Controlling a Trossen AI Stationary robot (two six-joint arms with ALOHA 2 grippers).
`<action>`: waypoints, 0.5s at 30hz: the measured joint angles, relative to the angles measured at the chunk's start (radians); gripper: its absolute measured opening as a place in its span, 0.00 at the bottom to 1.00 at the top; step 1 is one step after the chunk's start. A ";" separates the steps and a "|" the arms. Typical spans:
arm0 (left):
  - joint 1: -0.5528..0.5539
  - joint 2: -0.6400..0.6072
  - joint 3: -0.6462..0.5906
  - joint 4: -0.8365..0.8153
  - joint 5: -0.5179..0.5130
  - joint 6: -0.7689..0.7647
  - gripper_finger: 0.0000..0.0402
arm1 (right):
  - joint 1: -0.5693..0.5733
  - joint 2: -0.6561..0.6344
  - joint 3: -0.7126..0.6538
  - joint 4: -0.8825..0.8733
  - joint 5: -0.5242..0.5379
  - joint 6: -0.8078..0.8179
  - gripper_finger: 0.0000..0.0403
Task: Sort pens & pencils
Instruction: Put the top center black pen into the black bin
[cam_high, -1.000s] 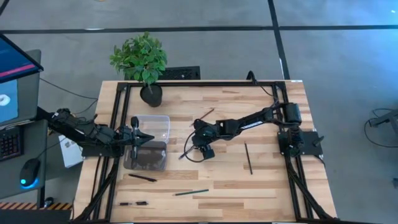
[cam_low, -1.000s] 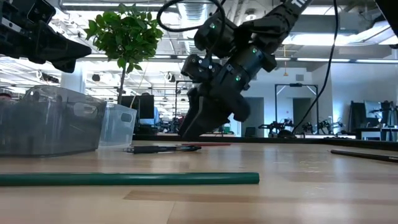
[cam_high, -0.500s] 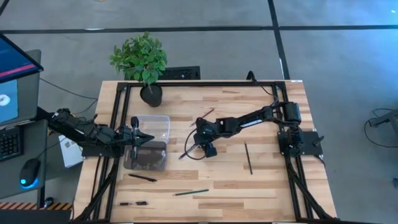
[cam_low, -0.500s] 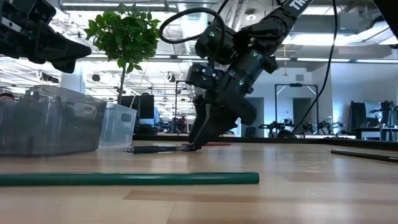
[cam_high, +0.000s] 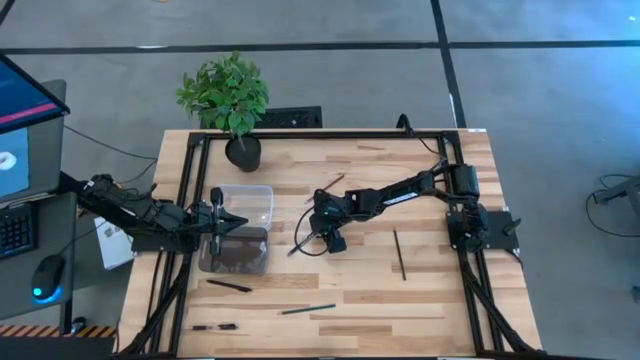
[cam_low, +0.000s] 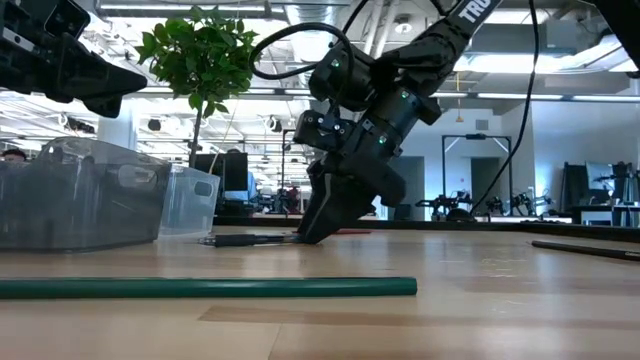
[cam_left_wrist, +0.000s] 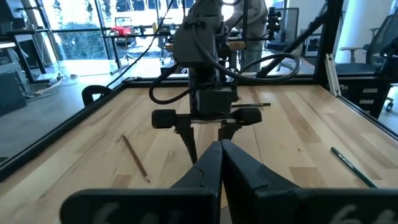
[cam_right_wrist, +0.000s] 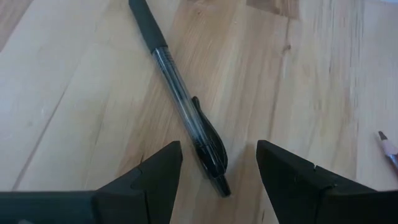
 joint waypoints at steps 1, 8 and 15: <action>0.000 0.000 0.000 0.000 0.000 0.000 0.00 | 0.000 -0.004 0.000 -0.001 0.001 0.000 0.57; 0.000 0.000 0.000 -0.001 0.000 0.000 0.00 | 0.001 -0.003 -0.001 -0.019 0.000 -0.001 0.38; 0.000 0.000 0.000 -0.001 0.000 0.000 0.00 | 0.002 -0.003 -0.003 -0.024 0.001 -0.004 0.18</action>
